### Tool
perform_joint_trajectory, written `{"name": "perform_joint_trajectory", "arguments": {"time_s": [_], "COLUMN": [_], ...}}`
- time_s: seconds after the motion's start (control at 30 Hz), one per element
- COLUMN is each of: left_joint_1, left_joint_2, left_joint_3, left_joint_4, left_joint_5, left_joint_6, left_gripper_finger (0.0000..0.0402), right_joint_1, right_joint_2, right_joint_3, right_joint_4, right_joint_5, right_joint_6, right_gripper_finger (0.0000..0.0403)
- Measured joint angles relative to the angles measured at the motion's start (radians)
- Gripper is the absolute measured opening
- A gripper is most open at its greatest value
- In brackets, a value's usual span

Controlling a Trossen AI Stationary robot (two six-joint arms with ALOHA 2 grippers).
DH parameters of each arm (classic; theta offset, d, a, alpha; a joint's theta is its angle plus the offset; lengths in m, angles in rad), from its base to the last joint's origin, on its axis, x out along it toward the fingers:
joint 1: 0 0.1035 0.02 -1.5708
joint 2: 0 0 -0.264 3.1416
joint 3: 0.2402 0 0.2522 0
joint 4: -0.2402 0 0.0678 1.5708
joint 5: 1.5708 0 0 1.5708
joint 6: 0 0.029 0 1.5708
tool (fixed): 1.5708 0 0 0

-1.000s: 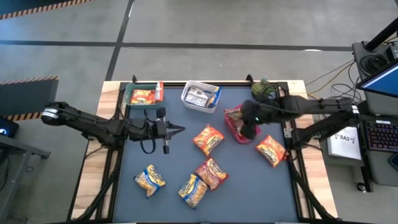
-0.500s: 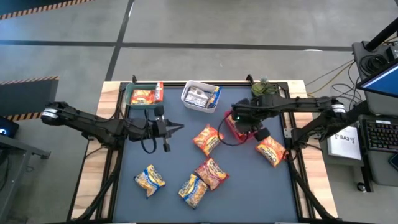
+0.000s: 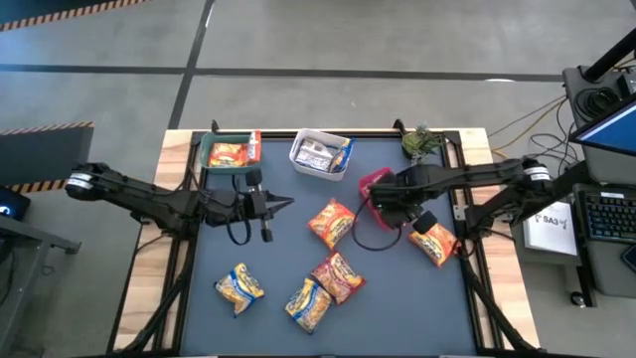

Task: Sort Maruchan noodles
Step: Put the red noodle pack into the pink bin

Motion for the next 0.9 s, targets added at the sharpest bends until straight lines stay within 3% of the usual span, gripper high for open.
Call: {"name": "perform_joint_trajectory", "arguments": {"time_s": [0.43,0.9], "left_joint_1": [0.000,0.001], "left_joint_2": [0.000,0.000], "left_joint_3": [0.000,0.000], "left_joint_4": [0.001,0.002], "left_joint_5": [0.000,0.001], "left_joint_6": [0.000,0.000], "left_gripper_finger": [0.0000,0.0000], "right_joint_1": [0.002,0.022], "right_joint_2": [0.037,0.037], "right_joint_3": [-0.121,-0.128], "right_joint_4": [0.060,0.057], "right_joint_5": [0.040,0.074], "right_joint_6": [0.043,0.143], "right_gripper_finger": [0.0156,0.0267]}}
